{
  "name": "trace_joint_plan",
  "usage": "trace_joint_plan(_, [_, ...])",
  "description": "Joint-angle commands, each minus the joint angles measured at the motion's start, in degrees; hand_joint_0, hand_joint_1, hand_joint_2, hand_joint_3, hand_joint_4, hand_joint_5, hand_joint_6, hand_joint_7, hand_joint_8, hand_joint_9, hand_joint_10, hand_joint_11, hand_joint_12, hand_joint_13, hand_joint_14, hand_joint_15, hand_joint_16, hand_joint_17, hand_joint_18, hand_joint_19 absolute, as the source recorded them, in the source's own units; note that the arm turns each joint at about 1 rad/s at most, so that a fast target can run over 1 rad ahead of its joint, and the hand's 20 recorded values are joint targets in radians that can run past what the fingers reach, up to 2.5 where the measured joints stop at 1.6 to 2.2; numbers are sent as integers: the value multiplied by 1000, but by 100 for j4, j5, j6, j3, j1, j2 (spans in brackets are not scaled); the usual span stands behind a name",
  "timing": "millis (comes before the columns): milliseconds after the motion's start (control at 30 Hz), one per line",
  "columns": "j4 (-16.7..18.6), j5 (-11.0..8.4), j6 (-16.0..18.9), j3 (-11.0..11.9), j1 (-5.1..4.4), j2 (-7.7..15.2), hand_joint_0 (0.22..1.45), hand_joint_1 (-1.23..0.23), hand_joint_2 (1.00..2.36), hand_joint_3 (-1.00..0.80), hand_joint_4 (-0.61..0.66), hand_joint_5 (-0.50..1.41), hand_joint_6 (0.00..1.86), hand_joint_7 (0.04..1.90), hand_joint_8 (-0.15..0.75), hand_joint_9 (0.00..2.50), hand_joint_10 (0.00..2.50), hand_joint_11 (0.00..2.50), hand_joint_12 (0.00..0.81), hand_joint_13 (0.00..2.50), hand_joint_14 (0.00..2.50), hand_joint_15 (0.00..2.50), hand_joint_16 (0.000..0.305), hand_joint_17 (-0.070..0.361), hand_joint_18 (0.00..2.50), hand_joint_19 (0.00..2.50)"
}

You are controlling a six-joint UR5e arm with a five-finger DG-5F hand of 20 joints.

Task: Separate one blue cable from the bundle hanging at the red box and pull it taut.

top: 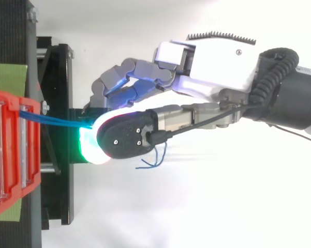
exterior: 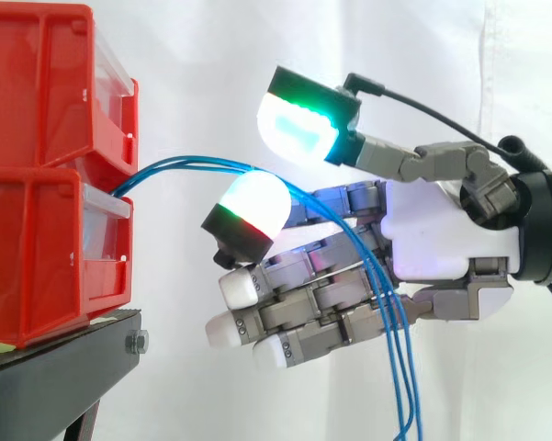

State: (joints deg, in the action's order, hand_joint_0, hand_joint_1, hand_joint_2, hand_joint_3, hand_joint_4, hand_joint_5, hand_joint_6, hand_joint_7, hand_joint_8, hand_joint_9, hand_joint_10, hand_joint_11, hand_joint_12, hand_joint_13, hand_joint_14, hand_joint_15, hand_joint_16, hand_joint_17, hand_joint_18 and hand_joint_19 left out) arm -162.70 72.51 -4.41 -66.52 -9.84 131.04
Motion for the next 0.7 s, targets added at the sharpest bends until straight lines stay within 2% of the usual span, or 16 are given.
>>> trace_joint_plan(0, [-60,0,-121,-1,17,-70,625,-418,1011,-392,156,-207,863,929,323,912,21,685,269,567,7,174,33,75,489,276])
trace_joint_plan(67, [-60,0,-121,-1,26,-70,616,-522,1021,-236,154,-211,890,928,334,915,21,750,273,596,8,200,34,76,512,290])
trace_joint_plan(167, [-60,0,-121,-1,35,-70,631,-616,1025,-151,122,-216,897,983,335,916,23,797,276,607,8,212,34,77,523,295])
trace_joint_plan(233, [-60,0,-121,-1,35,-70,644,-643,1025,-154,102,-221,910,939,333,918,22,817,277,615,8,220,34,77,527,294])
trace_joint_plan(300, [-60,0,-121,-1,35,-70,656,-669,1023,-190,96,-224,917,894,330,916,22,825,280,619,8,220,34,77,531,295])
trace_joint_plan(500, [-69,9,-121,-1,52,-70,719,-740,1001,-484,114,-231,912,838,303,901,22,852,275,620,9,226,34,76,531,283])
trace_joint_plan(667, [-113,18,-121,-1,88,-70,606,-722,1000,-500,158,-232,901,856,303,912,21,862,273,620,9,225,33,75,525,289])
